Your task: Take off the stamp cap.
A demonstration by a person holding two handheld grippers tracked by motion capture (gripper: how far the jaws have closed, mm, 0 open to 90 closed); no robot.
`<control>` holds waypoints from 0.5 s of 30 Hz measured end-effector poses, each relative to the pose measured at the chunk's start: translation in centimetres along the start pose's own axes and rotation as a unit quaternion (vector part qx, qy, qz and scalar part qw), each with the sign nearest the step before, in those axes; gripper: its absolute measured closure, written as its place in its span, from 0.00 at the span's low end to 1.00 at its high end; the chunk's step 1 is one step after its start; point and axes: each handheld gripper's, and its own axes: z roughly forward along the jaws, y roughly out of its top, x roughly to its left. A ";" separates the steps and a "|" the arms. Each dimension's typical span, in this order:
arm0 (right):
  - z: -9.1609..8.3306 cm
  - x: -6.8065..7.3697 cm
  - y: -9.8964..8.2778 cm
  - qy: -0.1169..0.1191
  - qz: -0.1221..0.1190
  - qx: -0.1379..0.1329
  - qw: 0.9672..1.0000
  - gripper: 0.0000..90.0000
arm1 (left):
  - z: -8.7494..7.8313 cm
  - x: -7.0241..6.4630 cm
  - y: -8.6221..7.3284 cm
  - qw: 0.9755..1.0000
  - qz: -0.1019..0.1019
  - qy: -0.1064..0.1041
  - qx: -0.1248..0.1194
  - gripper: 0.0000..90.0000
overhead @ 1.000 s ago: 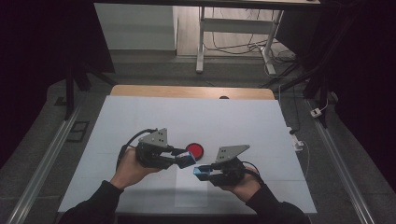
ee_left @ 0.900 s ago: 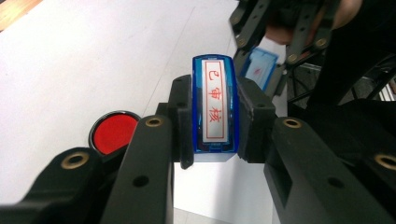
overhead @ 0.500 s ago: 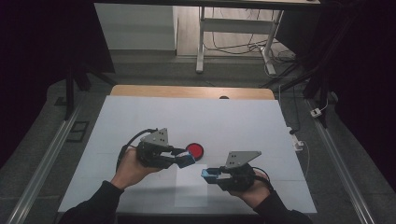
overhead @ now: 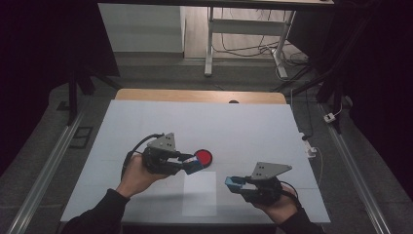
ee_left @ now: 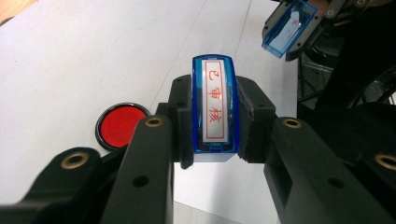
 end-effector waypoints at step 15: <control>-3.2 -0.6 -2.4 -0.045 0.031 -0.005 0.998 0.76 | -0.1 0.2 -0.1 1.000 -0.010 0.018 -0.001 0.78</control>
